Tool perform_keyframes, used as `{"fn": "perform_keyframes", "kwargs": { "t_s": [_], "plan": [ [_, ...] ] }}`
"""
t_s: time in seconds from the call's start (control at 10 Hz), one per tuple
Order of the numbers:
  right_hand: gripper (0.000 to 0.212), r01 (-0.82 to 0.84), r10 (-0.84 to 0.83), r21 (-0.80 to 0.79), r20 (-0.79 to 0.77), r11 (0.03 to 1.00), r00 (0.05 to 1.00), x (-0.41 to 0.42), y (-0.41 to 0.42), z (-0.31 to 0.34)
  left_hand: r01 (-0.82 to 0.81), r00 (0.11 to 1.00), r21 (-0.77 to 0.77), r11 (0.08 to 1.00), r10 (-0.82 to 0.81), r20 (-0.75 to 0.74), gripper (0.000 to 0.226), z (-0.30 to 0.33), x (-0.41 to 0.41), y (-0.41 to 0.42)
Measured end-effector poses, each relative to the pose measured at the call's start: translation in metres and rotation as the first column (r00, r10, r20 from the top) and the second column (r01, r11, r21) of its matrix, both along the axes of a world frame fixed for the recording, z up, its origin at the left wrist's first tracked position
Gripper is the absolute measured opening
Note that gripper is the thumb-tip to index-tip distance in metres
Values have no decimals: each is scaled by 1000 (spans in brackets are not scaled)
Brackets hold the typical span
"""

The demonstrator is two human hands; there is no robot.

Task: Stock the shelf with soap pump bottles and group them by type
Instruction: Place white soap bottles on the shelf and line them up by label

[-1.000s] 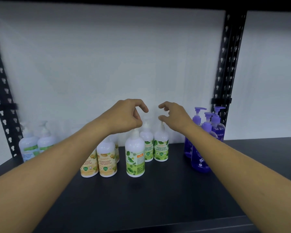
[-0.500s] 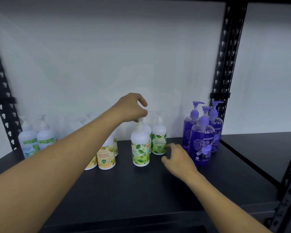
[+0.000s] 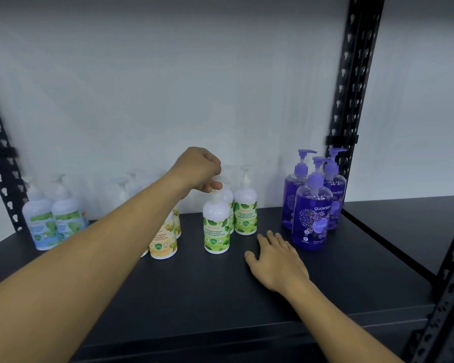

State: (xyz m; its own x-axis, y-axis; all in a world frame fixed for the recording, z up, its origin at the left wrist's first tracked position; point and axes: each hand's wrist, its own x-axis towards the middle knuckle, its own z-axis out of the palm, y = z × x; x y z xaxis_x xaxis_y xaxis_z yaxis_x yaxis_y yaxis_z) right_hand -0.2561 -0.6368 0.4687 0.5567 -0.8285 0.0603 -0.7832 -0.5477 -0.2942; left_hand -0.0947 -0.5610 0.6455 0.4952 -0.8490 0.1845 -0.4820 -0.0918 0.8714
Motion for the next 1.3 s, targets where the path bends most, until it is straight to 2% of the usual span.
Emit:
{"fn": "perform_keyframes", "kwargs": {
  "t_s": [0.1, 0.2, 0.3, 0.4, 0.5, 0.6, 0.7, 0.9, 1.3],
  "plan": [
    [69, 3, -3, 1, 0, 1000, 1000, 0, 1, 1, 4, 998, -8, 1000, -3, 58, 21, -5, 4, 1],
    [69, 3, -3, 6, -1, 1000, 1000, 0, 1, 2, -13, 975, -42, 999, 22, 220, 22, -19, 8, 5],
    [69, 5, -5, 12, -2, 1000, 1000, -1, 1, 2, -41, 941, -202, 979, 106, 322, 38, -51, 5, 10],
    [69, -2, 3, 10, -9, 1000, 1000, -1, 2, 3, -33, 956, -343, 939, 130, 264, 59, -87, -5, 16],
    [70, -4, 4, 5, -12, 1000, 1000, -1, 3, 4, -106, 969, -389, 915, 182, 166, 70, -115, -10, 17],
    [71, -6, 6, 7, -13, 1000, 1000, -2, 3, 3, -121, 977, -358, 926, 175, 124, 83, -133, -13, 16],
    [71, -6, 7, 10, -6, 1000, 1000, -1, 3, 3, -82, 993, -322, 943, 103, 49, 90, -146, -10, 14],
    [71, -8, 8, 16, -6, 1000, 1000, -2, 3, 4, -56, 998, -319, 946, 60, 3, 79, -166, 2, 10],
    [71, -1, 1, 22, -8, 1000, 1000, -1, 5, 5, -34, 996, -360, 932, 61, 65, 79, -173, 4, 2]
  ]
}}
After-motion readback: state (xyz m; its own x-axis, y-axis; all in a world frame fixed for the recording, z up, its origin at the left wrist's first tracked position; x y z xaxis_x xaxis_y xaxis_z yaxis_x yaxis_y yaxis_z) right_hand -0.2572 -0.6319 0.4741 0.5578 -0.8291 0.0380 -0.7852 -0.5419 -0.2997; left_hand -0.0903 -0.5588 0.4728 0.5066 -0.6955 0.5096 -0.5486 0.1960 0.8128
